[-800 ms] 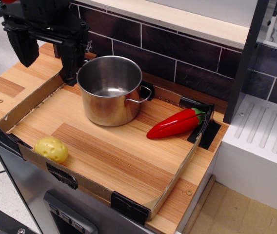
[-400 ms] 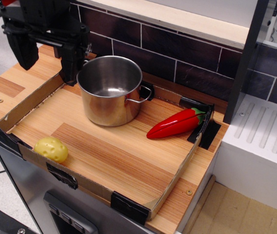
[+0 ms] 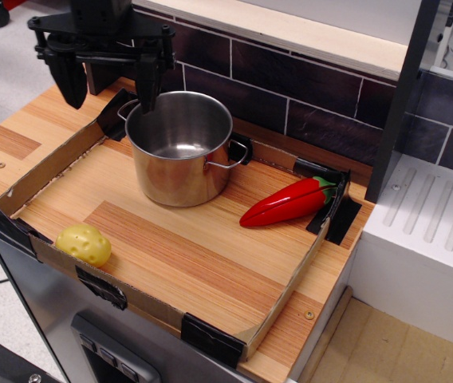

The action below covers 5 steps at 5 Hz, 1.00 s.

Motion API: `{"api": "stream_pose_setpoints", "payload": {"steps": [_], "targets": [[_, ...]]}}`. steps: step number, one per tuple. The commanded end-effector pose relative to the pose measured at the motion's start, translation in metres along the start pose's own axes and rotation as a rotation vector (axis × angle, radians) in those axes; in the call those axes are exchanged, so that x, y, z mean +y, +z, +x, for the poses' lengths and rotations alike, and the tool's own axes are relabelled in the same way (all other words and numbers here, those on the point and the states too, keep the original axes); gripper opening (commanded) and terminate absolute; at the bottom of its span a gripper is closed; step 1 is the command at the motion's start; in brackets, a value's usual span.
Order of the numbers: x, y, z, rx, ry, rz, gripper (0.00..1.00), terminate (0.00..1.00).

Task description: Topple metal pot

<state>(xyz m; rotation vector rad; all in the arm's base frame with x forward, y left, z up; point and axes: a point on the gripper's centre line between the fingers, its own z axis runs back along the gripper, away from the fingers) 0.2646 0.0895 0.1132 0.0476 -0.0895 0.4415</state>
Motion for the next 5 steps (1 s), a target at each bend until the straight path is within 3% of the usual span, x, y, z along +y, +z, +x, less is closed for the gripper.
{"api": "stream_pose_setpoints", "payload": {"steps": [1, 5], "targets": [[0.005, -0.022, 0.033, -0.053, 0.045, 0.013, 1.0, 0.0], [-0.016, -0.062, 0.021, -0.004, 0.074, 0.029, 1.0, 0.0]]}}
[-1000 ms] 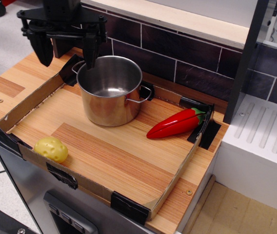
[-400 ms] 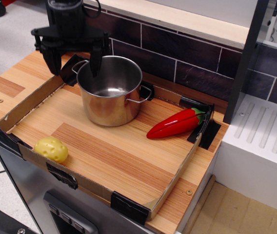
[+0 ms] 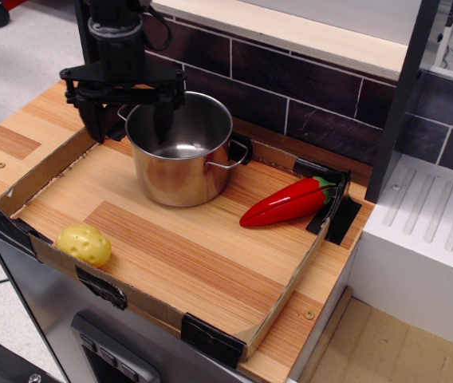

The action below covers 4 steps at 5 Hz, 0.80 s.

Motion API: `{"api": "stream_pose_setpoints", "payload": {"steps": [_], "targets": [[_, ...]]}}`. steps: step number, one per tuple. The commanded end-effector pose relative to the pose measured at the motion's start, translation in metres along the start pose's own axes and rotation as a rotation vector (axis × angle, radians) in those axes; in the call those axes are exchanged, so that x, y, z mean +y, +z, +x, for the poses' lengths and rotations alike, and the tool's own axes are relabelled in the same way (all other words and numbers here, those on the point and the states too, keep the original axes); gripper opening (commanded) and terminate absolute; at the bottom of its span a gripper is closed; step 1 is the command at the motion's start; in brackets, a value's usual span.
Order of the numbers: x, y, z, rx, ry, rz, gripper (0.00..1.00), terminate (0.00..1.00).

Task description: Topple metal pot

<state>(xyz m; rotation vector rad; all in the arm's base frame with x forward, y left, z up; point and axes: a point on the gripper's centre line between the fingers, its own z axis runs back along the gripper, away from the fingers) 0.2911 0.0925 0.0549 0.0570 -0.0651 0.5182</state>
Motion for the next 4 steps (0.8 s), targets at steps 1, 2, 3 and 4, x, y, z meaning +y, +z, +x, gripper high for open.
{"api": "stream_pose_setpoints", "payload": {"steps": [1, 2, 3, 4], "targets": [[-0.004, -0.001, -0.001, -0.021, -0.013, -0.001, 0.0, 0.0], [-0.002, -0.007, 0.0, -0.029, -0.009, 0.019, 0.0, 0.0], [0.005, -0.001, 0.007, -0.027, 0.036, 0.046, 0.0, 0.0], [0.017, 0.006, 0.014, -0.071, 0.099, 0.125, 0.0, 0.0]]}}
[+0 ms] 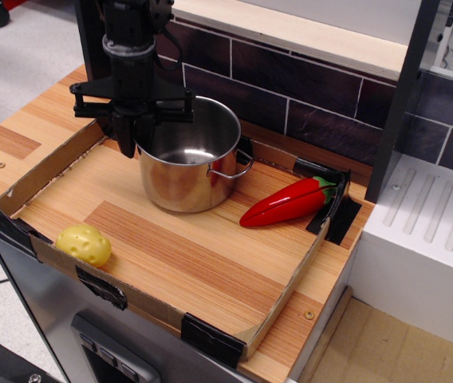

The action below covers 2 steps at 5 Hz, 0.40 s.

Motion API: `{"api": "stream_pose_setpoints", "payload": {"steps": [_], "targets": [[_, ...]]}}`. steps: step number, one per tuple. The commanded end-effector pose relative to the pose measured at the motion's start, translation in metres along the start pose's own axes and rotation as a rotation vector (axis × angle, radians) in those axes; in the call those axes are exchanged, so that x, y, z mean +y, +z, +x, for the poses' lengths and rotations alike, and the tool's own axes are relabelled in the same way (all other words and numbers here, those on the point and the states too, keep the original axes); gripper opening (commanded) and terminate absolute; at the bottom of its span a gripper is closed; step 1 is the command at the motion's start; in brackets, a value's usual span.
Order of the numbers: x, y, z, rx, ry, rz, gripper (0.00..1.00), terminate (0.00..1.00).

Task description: Topple metal pot

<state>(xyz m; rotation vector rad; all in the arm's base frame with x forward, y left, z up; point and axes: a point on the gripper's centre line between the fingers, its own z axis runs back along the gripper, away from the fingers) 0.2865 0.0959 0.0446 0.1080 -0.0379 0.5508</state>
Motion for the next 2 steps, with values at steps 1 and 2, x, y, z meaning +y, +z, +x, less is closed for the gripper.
{"api": "stream_pose_setpoints", "payload": {"steps": [1, 2], "targets": [[0.023, 0.025, 0.024, -0.185, 0.159, 0.13, 0.0, 0.0], [0.031, 0.04, 0.025, -0.321, 0.171, 0.203, 0.0, 0.0]]}}
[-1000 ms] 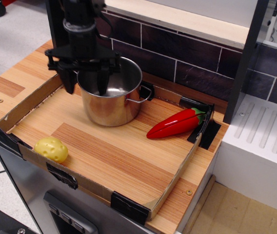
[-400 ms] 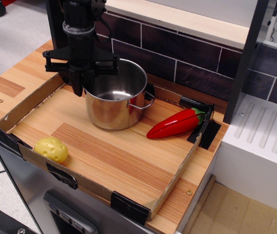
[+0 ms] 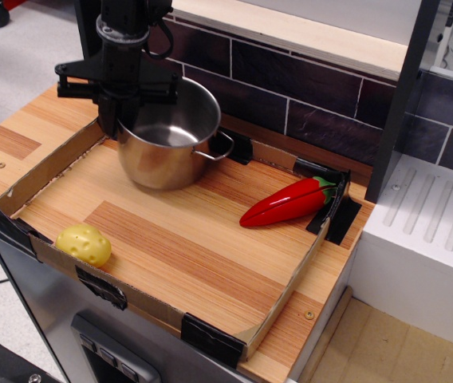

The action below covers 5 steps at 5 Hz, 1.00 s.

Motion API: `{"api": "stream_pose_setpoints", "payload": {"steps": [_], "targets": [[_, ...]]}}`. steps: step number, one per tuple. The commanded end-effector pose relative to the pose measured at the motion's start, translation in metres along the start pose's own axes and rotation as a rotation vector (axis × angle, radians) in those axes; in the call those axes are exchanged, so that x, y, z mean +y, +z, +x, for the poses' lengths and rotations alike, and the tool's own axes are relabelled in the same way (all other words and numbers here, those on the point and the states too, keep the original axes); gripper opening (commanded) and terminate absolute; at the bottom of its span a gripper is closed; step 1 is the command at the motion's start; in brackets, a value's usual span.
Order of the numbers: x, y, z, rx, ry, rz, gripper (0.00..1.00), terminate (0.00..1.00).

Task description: Topple metal pot

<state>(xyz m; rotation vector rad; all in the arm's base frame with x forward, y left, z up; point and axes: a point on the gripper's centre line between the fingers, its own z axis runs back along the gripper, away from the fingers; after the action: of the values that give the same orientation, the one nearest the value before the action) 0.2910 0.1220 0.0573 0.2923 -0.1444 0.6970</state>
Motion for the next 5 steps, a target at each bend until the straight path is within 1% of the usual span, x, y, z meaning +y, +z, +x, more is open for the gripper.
{"api": "stream_pose_setpoints", "payload": {"steps": [1, 2, 3, 4, 5], "targets": [[0.022, 0.04, 0.006, -0.326, 0.063, 0.061, 0.0, 0.0], [0.026, 0.039, -0.008, -0.495, 0.076, 0.051, 0.0, 0.0], [0.022, 0.027, -0.023, -0.673, 0.019, 0.07, 0.0, 0.0], [0.018, 0.021, -0.026, -0.742, 0.006, 0.087, 0.0, 0.0], [0.014, 0.014, -0.026, -0.762, -0.014, 0.118, 0.0, 0.0]]}}
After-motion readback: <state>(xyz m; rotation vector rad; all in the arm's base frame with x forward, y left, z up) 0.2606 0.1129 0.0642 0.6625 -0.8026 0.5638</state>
